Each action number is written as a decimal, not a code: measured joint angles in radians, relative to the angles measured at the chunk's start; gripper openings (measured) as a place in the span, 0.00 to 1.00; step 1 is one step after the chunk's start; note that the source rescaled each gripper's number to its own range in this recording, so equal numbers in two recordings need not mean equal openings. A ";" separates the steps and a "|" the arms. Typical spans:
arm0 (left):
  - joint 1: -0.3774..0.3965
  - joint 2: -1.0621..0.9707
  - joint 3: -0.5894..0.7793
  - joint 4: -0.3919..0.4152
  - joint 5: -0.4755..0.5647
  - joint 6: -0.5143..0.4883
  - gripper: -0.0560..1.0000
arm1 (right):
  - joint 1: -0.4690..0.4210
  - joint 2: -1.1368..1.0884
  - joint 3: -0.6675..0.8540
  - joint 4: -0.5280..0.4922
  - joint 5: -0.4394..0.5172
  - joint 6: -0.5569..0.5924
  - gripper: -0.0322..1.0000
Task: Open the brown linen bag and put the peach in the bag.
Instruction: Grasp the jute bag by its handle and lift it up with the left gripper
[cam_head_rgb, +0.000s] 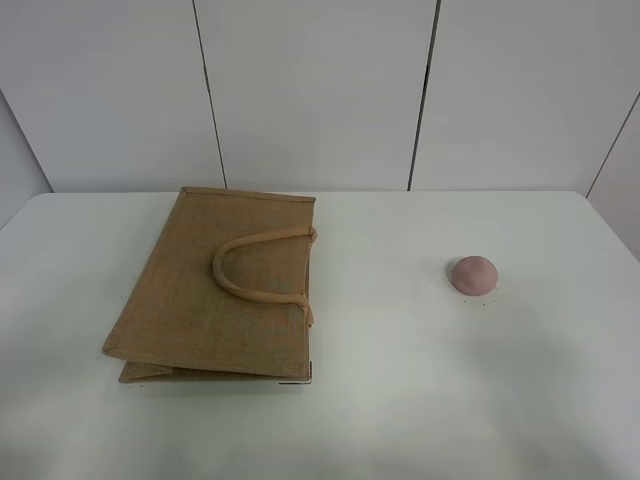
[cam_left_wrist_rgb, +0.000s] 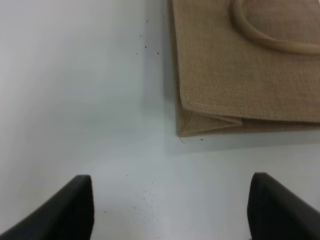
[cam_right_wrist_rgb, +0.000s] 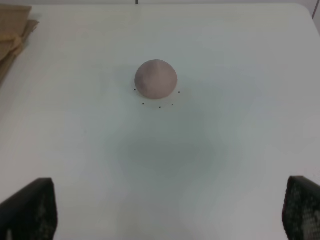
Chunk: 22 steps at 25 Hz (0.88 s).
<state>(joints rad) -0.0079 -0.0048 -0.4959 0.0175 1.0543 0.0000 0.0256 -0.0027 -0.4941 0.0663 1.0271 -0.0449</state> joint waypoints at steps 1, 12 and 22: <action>0.000 0.000 0.000 0.000 0.000 0.000 0.99 | 0.000 0.000 0.000 0.000 0.000 0.000 1.00; 0.000 0.197 -0.091 0.003 0.000 0.000 0.99 | 0.000 0.000 0.000 0.000 0.000 0.000 1.00; 0.000 0.940 -0.437 0.004 -0.009 0.024 0.99 | 0.000 0.000 0.000 0.000 0.000 0.000 1.00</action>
<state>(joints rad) -0.0079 0.9355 -0.9334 0.0212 1.0457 0.0241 0.0256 -0.0027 -0.4941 0.0663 1.0271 -0.0449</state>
